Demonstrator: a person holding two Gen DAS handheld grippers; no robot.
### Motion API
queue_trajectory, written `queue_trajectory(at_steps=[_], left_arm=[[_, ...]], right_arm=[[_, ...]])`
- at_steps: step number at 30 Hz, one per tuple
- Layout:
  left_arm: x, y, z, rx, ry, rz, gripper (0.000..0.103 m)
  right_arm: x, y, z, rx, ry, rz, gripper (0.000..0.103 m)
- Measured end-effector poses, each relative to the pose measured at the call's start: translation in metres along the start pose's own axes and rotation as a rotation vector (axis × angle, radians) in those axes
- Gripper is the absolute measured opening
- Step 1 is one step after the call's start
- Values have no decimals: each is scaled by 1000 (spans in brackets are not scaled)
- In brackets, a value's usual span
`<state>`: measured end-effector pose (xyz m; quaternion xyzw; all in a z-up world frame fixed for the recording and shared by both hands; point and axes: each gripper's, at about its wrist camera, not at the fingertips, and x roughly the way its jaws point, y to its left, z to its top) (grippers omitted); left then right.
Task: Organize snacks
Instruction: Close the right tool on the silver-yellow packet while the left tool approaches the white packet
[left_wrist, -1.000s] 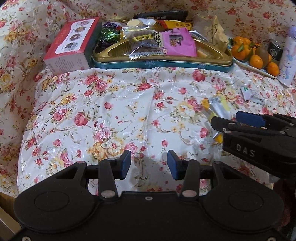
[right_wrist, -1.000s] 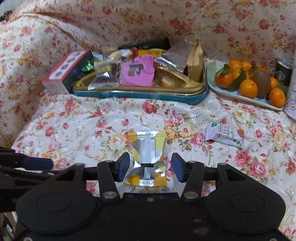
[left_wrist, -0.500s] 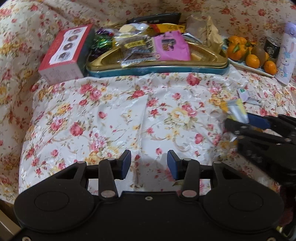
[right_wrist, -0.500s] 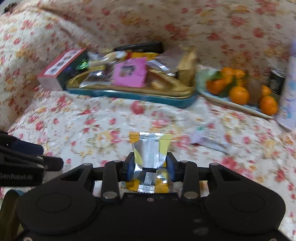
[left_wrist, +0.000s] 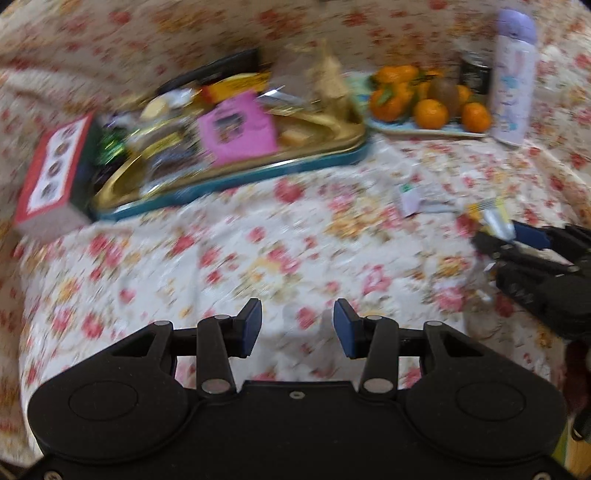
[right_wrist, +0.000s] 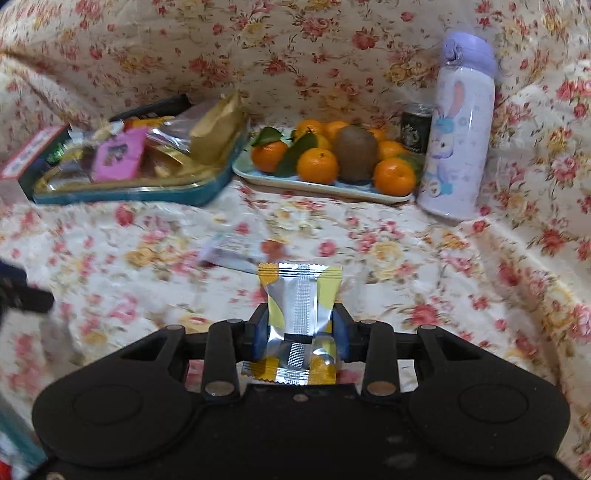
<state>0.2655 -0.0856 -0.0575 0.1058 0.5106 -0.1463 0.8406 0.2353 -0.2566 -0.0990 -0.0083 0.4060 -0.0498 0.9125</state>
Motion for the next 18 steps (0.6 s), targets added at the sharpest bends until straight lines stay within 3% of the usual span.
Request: queue_trajectory(at_steps=[3, 12, 18], left_arm=[[2, -9, 9, 55, -33, -49, 52], [13, -36, 21, 292, -198, -91, 52], [25, -53, 29, 429, -245, -163, 53]], right_arm=[[2, -3, -8, -42, -48, 9, 38], [7, -20, -23, -27, -190, 69, 38], [6, -30, -24, 28, -200, 115, 38]])
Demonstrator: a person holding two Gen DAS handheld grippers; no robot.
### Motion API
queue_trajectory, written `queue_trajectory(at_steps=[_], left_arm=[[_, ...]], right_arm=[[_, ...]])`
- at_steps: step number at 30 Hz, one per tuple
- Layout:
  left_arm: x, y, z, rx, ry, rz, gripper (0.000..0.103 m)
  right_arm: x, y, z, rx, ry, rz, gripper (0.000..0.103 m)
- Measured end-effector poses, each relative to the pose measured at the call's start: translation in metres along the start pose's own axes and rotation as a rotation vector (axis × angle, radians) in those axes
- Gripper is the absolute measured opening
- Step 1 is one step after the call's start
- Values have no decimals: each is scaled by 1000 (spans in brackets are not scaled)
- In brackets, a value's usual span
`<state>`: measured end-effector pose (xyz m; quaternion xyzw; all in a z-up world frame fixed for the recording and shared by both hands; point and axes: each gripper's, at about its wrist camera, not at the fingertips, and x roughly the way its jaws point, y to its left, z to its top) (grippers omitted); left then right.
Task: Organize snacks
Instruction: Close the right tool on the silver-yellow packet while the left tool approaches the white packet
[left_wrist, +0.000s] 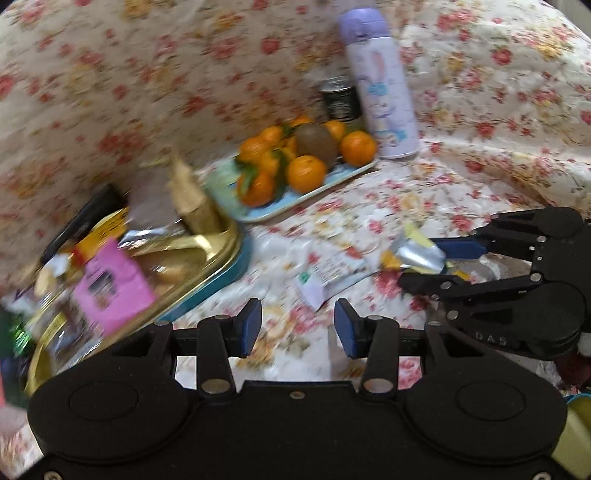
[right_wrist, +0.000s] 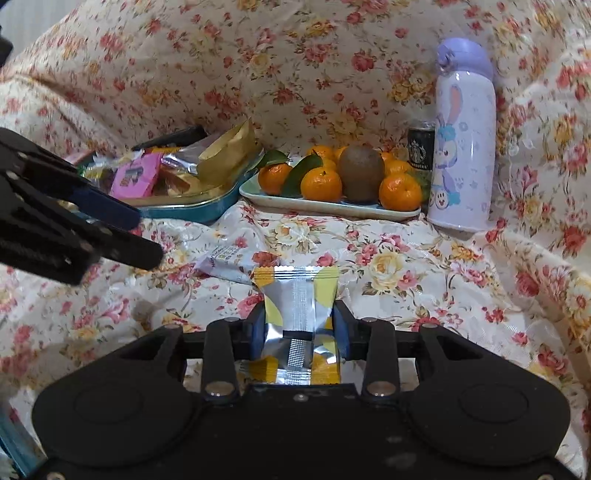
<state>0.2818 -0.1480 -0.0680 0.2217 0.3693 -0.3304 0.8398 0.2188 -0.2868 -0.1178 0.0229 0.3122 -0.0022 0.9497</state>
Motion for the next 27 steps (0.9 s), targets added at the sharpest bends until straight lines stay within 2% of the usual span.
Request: queue_trajectory(at_steps=[3, 8, 15, 24, 27], left_arm=[[9, 1, 7, 26, 6, -64, 53], [19, -3, 16, 114, -6, -62, 53], [30, -7, 21, 252, 11, -118, 53], [51, -15, 21, 417, 71, -142, 53], [54, -17, 25, 441, 72, -159, 53]], right_arm=[[2, 3, 0, -19, 2, -14, 38], [1, 3, 0, -9, 2, -10, 38], [1, 5, 0, -12, 2, -15, 38], [2, 6, 1, -16, -2, -24, 38], [2, 6, 1, -17, -2, -24, 38]])
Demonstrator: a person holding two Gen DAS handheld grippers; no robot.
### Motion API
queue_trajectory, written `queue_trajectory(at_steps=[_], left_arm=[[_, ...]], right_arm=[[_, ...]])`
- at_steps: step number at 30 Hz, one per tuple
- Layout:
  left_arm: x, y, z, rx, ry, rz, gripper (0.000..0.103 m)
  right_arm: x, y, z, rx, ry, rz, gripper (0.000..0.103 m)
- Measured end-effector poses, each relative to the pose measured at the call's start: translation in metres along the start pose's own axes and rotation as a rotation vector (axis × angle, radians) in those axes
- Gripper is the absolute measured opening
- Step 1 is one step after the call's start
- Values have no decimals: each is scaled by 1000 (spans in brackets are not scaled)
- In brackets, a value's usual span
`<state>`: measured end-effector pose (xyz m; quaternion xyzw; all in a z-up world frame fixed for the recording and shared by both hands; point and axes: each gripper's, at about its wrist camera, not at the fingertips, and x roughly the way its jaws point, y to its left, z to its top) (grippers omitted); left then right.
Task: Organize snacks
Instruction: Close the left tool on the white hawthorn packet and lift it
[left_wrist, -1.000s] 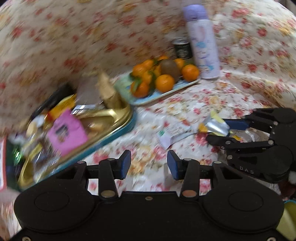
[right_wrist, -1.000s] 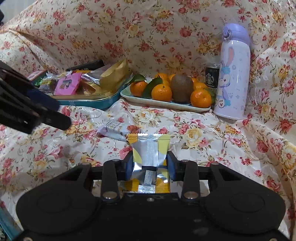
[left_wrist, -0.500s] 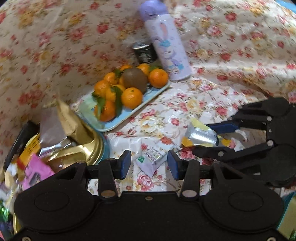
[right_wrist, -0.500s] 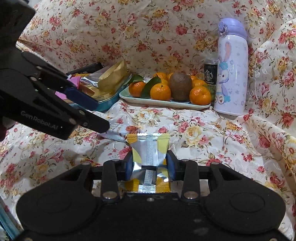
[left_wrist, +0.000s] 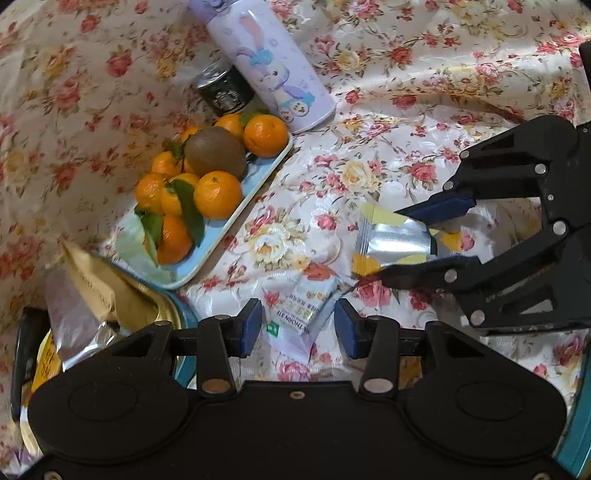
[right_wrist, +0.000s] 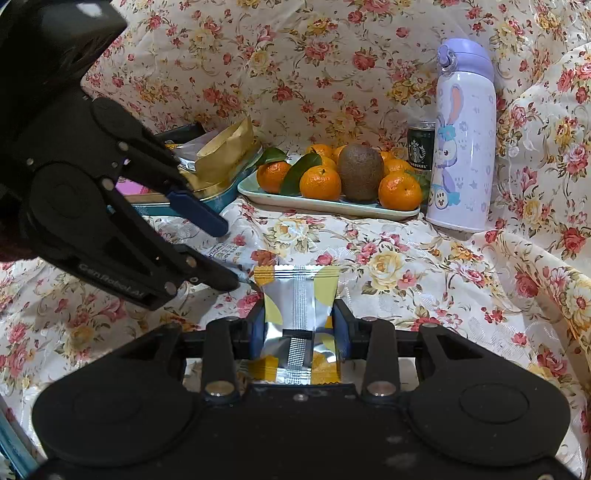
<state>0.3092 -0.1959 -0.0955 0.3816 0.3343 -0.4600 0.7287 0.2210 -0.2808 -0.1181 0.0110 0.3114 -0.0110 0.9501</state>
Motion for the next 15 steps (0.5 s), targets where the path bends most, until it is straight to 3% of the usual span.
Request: queue_trajectory(at_steps=[3, 7, 15], left_arm=[[4, 4, 4, -4, 12, -33, 52], [4, 10, 3, -104, 11, -69, 39], [-25, 10, -25, -455, 39, 134, 27]], right_arm=[[0, -1, 0, 2, 0, 1, 38], [1, 0, 0, -4, -1, -4, 38], [0, -1, 0, -4, -1, -3, 38]])
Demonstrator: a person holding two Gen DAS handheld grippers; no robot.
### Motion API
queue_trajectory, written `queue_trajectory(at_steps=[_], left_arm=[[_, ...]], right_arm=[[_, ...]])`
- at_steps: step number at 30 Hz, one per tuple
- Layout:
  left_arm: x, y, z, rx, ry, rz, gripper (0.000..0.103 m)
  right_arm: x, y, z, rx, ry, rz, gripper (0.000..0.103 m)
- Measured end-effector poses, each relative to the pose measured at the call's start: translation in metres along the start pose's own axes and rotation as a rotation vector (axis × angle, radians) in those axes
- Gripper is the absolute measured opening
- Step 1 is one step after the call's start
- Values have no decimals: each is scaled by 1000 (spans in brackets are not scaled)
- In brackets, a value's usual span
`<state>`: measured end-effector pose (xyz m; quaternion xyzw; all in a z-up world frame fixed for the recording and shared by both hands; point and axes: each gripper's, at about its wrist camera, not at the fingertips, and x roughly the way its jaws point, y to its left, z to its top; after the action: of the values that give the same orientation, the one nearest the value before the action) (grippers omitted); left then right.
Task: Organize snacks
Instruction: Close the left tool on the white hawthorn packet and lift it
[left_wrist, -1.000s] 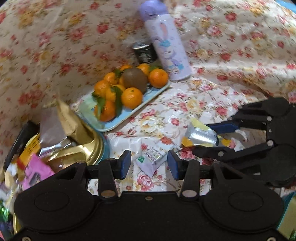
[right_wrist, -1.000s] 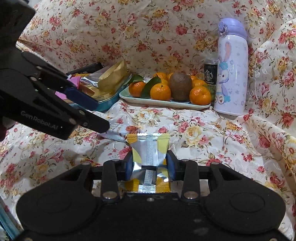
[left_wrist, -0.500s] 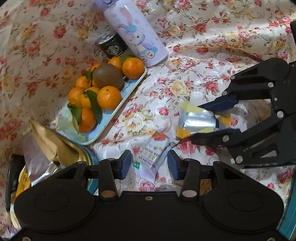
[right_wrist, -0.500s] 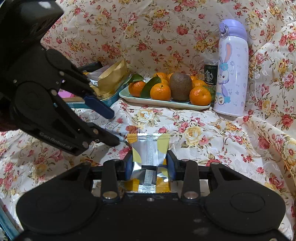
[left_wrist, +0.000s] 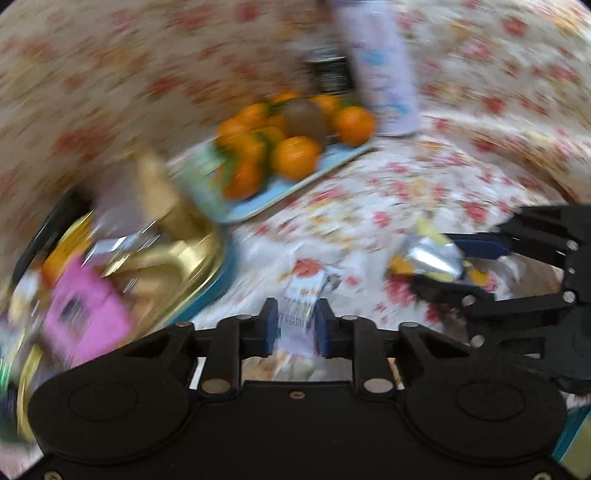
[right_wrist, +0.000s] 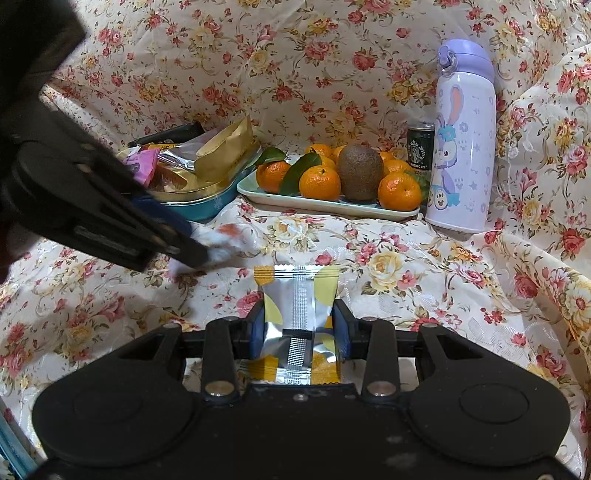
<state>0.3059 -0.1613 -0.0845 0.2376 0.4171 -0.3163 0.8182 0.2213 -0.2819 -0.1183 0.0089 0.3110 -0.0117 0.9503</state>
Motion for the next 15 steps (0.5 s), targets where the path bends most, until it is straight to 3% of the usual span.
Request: queue_trajectory(at_steps=[4, 7, 11, 15], left_arm=[[-18, 21, -17, -178, 55, 77, 26], [-32, 28, -28, -217, 45, 88, 26], [-42, 12, -29, -17, -34, 78, 38], [-36, -10, -18, 164, -75, 92, 39]], right_arm=[[0, 0, 0, -2, -1, -2, 38], [0, 1, 0, -6, -1, -5, 38], [0, 1, 0, -11, -1, -8, 38], [0, 2, 0, -14, -1, -10, 38]])
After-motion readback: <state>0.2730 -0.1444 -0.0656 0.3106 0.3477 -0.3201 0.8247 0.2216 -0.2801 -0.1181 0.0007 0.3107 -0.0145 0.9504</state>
